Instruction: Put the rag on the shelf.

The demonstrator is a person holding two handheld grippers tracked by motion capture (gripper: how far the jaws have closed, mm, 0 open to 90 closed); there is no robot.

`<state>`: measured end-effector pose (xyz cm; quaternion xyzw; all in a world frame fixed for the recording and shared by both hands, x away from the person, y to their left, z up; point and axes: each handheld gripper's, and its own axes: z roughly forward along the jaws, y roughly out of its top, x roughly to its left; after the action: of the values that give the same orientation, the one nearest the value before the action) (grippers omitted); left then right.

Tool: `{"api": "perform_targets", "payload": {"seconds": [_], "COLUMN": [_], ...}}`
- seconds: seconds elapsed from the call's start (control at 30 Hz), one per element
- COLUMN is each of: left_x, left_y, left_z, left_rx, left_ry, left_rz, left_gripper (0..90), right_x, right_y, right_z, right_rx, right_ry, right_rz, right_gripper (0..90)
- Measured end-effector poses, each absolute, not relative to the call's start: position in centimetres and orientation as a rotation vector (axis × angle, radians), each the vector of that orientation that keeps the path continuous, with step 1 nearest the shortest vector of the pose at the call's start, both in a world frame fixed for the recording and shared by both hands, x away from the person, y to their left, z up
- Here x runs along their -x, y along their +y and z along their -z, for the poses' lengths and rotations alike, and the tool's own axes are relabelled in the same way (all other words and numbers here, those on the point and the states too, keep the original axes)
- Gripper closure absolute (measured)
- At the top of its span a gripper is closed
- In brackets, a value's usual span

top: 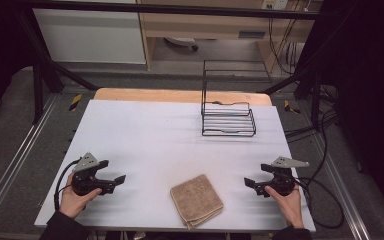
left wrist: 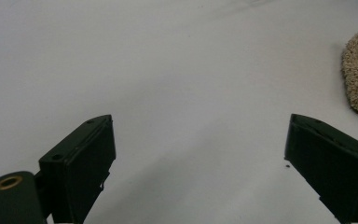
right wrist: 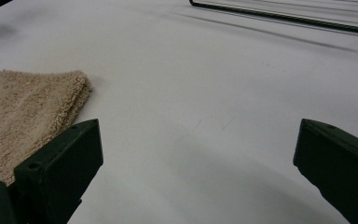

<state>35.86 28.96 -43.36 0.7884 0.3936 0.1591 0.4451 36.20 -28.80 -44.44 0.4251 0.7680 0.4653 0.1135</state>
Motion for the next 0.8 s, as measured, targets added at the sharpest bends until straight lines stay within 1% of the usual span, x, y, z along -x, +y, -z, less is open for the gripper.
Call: {"api": "perform_targets", "payload": {"seconds": [0.37, 0.77, 0.8], "left_x": [-35.8, -35.8, -35.8], "left_y": [28.6, 28.2, 28.2], "left_z": [43.4, 43.5, 43.5], "left_rx": [-1.976, -1.983, -1.983], "left_ry": [0.957, 0.955, 0.955], "left_rz": [-0.399, -0.391, -0.390], "left_gripper": [7.9, 7.9, 7.8], "right_x": [-36.3, -36.5, -36.5], "right_y": [-28.5, -26.1, -25.3], "right_z": [44.4, 44.1, 43.9], "right_rx": [-1.259, -1.211, -1.200], "right_ry": [2.258, 2.302, 2.304], "right_rz": [-1.359, -1.361, -1.360], "right_gripper": [2.1, 3.0, 3.4]}}
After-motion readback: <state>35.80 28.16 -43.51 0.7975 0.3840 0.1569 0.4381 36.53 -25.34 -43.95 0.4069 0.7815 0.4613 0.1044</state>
